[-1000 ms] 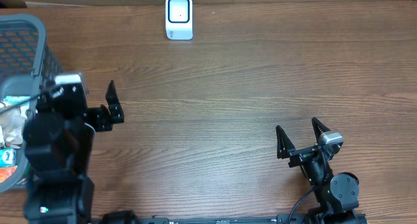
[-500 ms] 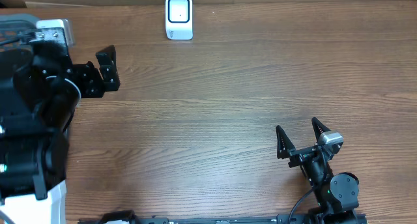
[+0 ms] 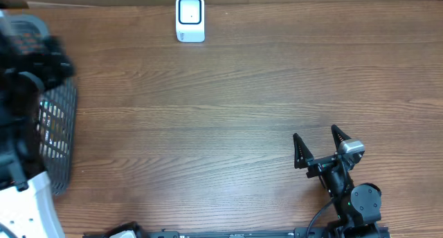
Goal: Scan the item barcode
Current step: 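Move the left gripper over the basket and reach down inside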
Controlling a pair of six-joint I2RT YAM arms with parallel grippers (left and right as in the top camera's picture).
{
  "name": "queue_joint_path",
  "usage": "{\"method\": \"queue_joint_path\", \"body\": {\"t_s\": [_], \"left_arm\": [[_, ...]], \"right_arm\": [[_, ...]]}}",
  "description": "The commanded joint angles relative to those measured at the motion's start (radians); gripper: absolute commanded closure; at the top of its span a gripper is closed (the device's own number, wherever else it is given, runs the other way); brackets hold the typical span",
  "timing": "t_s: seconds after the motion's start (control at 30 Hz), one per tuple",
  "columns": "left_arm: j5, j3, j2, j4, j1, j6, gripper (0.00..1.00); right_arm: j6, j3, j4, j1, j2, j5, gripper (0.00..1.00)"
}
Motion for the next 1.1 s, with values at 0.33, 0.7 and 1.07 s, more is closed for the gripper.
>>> {"method": "queue_joint_path", "body": {"t_s": [0.33, 0.7, 1.07], "left_arm": [[-0.144, 0.031, 0.156, -0.085, 0.328, -0.157, 0.23], [-0.153, 0.018, 0.357, -0.105, 0.404, -0.141, 0.26], [-0.196, 0.017, 0.554, -0.044, 0.403, -0.146, 0.25]], "right_arm": [[-0.004, -0.011, 0.003, -0.003, -0.012, -0.002, 0.00], [-0.004, -0.011, 0.003, -0.003, -0.012, -0.002, 0.00], [-0.004, -0.011, 0.003, -0.003, -0.012, -0.002, 0.00]]}}
